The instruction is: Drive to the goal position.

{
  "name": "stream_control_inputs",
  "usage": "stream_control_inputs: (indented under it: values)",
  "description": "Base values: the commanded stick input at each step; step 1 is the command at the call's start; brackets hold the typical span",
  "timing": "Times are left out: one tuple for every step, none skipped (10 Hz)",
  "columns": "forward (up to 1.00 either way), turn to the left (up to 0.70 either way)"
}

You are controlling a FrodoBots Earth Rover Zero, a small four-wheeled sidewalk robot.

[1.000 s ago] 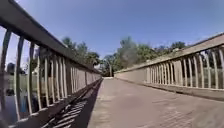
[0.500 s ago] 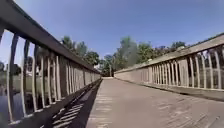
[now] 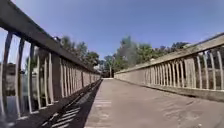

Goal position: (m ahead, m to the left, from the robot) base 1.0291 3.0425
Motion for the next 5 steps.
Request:
stream_control_inputs:
  values:
    - [0.45, 0.02]
    - [0.45, 0.02]
    - [0.45, 0.02]
    - [0.45, 0.02]
    - [0.45, 0.02]
